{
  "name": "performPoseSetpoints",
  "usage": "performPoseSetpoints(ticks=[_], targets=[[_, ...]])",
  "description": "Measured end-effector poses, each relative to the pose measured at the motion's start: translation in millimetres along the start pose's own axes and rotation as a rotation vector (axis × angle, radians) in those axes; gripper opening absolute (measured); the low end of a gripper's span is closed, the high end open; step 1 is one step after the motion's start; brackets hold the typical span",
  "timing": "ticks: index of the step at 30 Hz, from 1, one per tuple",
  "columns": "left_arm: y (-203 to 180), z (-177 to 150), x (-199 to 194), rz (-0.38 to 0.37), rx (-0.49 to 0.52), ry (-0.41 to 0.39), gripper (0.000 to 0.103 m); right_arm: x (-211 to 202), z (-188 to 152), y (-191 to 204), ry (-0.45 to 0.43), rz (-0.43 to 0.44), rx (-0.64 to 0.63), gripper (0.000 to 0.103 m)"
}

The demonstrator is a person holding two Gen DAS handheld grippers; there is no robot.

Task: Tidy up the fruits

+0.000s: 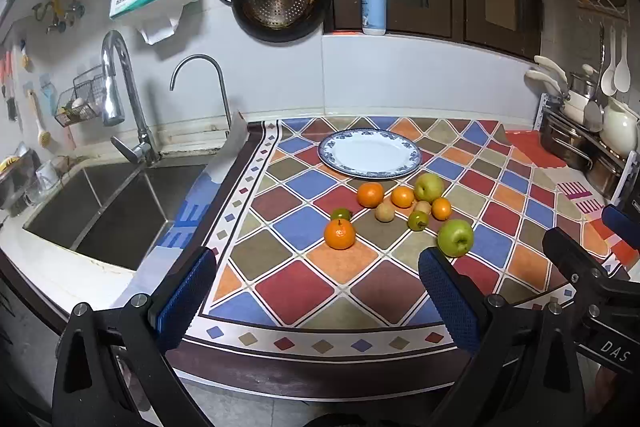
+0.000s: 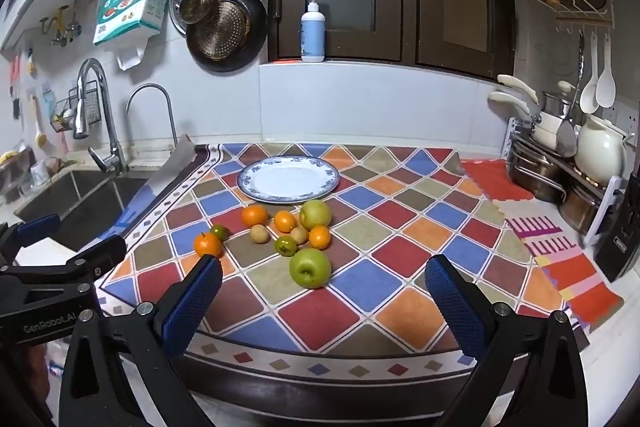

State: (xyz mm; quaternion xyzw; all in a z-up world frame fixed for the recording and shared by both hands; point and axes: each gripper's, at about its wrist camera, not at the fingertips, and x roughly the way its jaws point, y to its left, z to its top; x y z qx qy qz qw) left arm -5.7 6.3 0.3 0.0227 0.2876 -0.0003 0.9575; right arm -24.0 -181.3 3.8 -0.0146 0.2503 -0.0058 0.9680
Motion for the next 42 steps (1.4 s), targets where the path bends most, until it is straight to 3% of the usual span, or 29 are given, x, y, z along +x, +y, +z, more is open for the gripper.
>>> performPoseSetpoints(ticks=[42], targets=[[3.2, -0.5, -6.5, 0.004, -0.009, -0.007, 0.103, -0.7, 2.7, 0.3, -0.014, 0.016, -0.010, 0.102]])
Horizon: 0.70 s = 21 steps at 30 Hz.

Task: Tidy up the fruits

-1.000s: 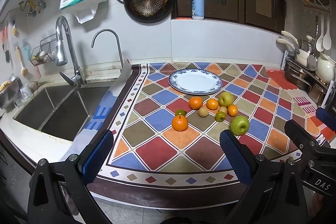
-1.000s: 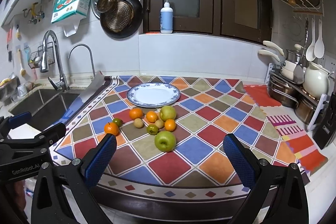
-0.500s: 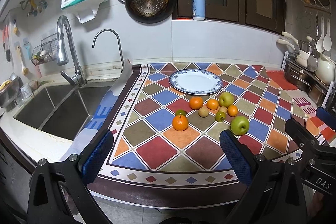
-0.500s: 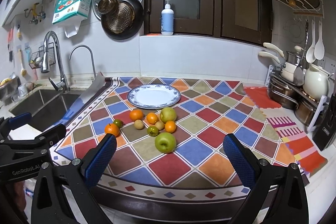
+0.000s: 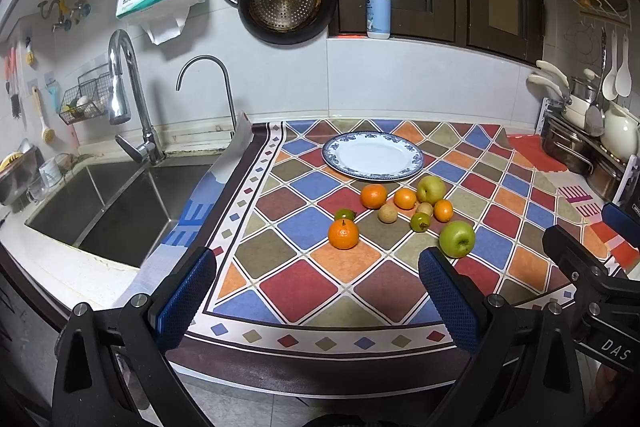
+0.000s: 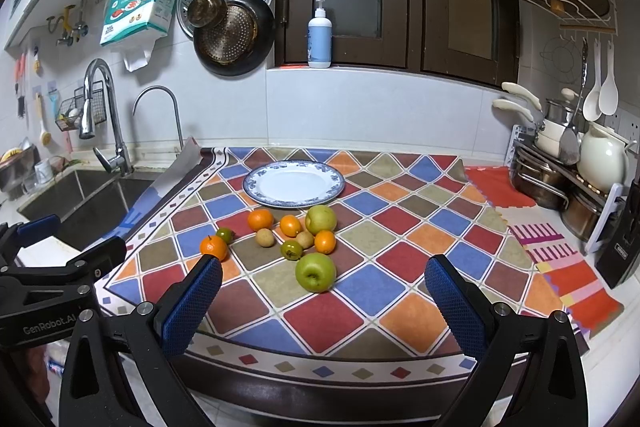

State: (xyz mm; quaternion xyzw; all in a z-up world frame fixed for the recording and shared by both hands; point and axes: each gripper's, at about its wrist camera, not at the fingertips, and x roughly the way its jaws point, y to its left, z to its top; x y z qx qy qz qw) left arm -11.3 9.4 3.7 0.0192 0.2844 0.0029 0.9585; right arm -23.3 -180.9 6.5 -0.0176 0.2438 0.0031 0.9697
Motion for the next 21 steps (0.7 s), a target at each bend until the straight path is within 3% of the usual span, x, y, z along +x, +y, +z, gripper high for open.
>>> performPoseSetpoints(ticks=[21], targets=[[2.5, -0.6, -0.2, -0.001, -0.003, 0.001, 0.103, 0.2, 1.0, 2.1, -0.001, 0.001, -0.003, 0.102]])
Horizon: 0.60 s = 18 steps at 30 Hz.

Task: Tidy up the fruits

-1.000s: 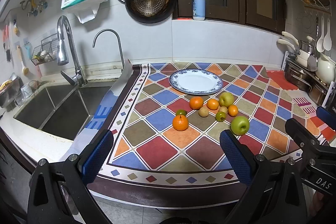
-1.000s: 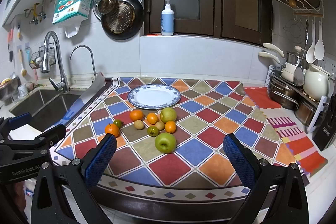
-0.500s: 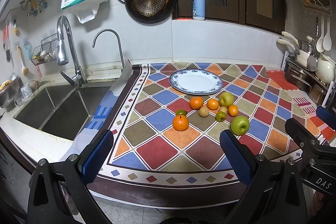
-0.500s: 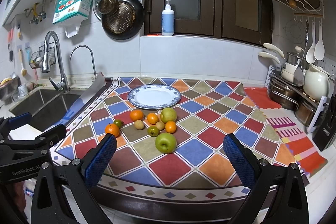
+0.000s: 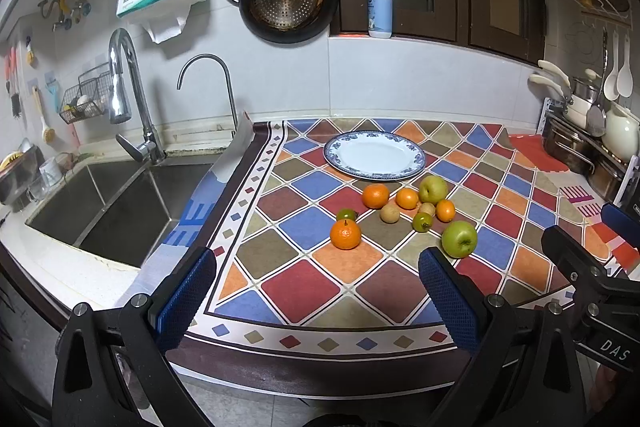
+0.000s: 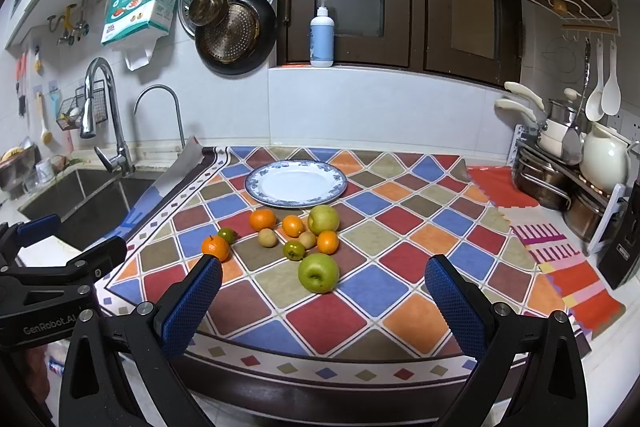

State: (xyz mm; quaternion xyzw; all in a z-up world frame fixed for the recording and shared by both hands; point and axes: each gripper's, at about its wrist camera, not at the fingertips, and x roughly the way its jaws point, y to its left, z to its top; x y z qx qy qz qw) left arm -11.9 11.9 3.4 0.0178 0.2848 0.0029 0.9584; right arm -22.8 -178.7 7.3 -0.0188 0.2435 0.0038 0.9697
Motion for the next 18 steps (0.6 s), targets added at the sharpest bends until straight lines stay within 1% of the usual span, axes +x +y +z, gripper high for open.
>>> performPoseSetpoints(ticks=[5, 10, 18], targets=[[2.5, -0.4, 1.7, -0.004, 0.000, 0.006, 0.103, 0.9, 0.0, 1.4, 0.004, 0.003, -0.001, 0.102], [6.0, -1.5, 11.3, -0.008, 0.002, 0.023, 0.103, 7.6, -1.0, 5.1, 0.017, 0.003, -0.005, 0.102], [7.8, -4.2, 39.7, -0.026, 0.022, 0.067, 0.102, 34.6, -5.7, 8.7, 0.070, 0.011, -0.009, 0.102]])
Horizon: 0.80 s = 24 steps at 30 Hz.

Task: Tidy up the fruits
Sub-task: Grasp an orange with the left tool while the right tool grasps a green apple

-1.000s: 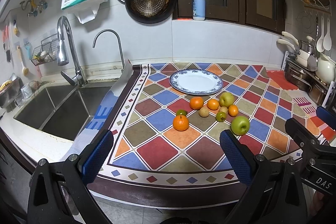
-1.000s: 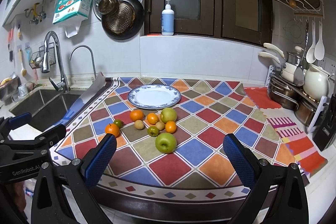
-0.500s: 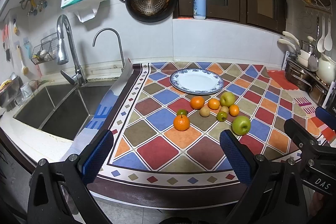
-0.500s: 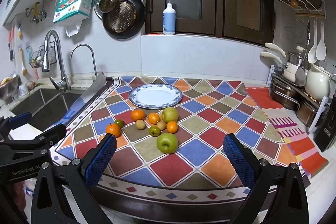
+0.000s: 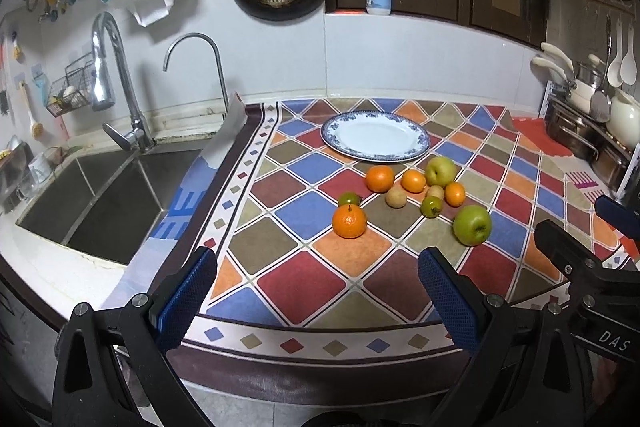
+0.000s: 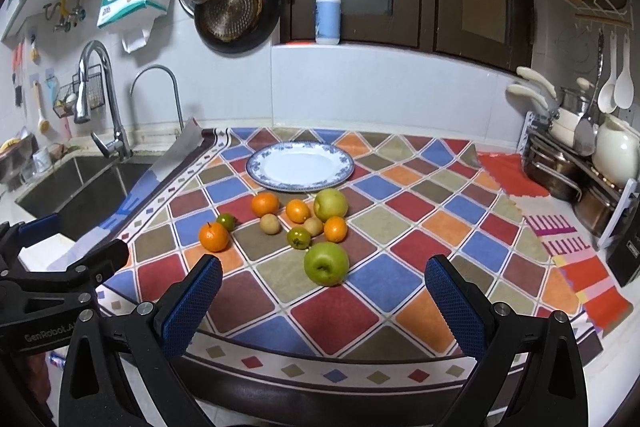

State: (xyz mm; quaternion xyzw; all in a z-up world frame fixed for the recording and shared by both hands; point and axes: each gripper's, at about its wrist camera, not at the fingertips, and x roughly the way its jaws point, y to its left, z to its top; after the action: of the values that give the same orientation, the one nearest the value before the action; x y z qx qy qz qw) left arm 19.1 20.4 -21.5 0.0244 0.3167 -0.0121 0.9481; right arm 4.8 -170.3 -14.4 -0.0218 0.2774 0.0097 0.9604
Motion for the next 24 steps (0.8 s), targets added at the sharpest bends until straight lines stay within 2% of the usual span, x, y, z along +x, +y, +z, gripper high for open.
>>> performPoseSetpoints(ticks=[14, 24], targets=[[-3.9, 15.9, 79.6, -0.073, 0.104, 0.080, 0.095, 76.6, -2.8, 0.5, 0.140, -0.020, 0.049, 0.100], [-9.2, 17.8, 135.1, -0.141, 0.163, 0.157, 0.080, 130.3, -8.6, -1.3, 0.263, -0.036, 0.081, 0.088]])
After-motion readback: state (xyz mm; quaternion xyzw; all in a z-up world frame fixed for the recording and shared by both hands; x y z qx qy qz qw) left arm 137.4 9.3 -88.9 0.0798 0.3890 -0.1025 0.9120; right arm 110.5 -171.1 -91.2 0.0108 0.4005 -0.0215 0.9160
